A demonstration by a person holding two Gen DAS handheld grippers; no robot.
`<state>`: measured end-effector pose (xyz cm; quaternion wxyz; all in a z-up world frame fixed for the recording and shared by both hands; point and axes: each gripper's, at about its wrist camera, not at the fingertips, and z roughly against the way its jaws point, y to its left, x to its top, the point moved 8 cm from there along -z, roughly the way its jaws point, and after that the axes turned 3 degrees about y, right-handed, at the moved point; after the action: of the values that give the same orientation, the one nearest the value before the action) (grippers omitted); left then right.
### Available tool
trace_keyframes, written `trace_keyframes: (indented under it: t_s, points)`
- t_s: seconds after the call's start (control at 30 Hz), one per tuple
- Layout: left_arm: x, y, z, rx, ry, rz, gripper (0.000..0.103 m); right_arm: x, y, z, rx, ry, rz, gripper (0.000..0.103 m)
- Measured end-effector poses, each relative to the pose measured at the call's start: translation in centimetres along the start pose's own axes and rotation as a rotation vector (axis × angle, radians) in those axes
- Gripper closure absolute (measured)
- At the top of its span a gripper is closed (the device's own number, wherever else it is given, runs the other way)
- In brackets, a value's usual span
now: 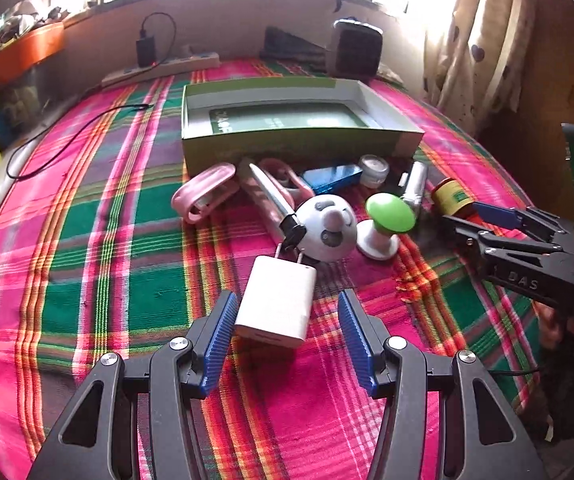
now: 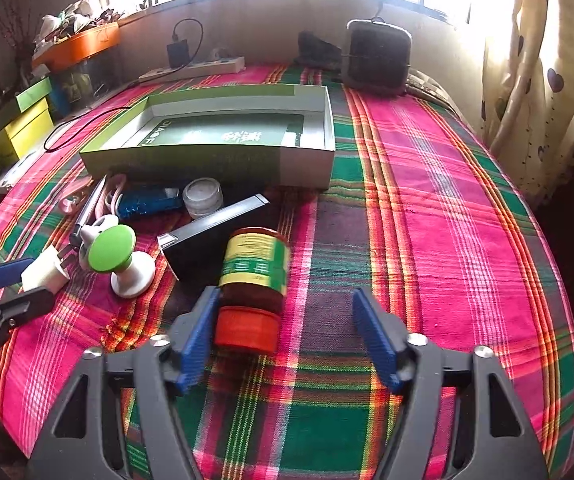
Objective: Organize rigid objects
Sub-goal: 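Grasp the white charger with the left tool while the right tool grasps the red-capped bottle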
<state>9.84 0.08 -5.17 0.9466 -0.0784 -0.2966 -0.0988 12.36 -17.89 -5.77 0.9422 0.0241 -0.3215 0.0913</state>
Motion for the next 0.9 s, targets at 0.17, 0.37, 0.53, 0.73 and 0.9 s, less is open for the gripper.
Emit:
trace_keyframes:
  t_s: [0.17,0.37,0.53,0.73,0.9]
  points:
    - [0.2,0.3,-0.1,0.014,-0.004,0.012,0.052,0.0,0.2,0.0,0.011,0.002,0.004,0.047]
    - [0.5,0.8,-0.1,0.045,-0.017,0.026,0.052,0.1,0.3,0.0,0.020,0.001,0.003,0.054]
    - [0.5,0.9,-0.2,0.060,-0.026,0.022,0.053,0.0,0.3,0.1,0.022,-0.001,-0.001,0.059]
    - [0.4,1.3,-0.1,0.058,-0.034,0.039,0.067,0.0,0.2,0.2,0.018,-0.006,0.000,0.069]
    - [0.4,1.6,0.0,0.053,-0.035,0.058,0.070,0.0,0.1,0.3,0.020,-0.009,0.000,0.069]
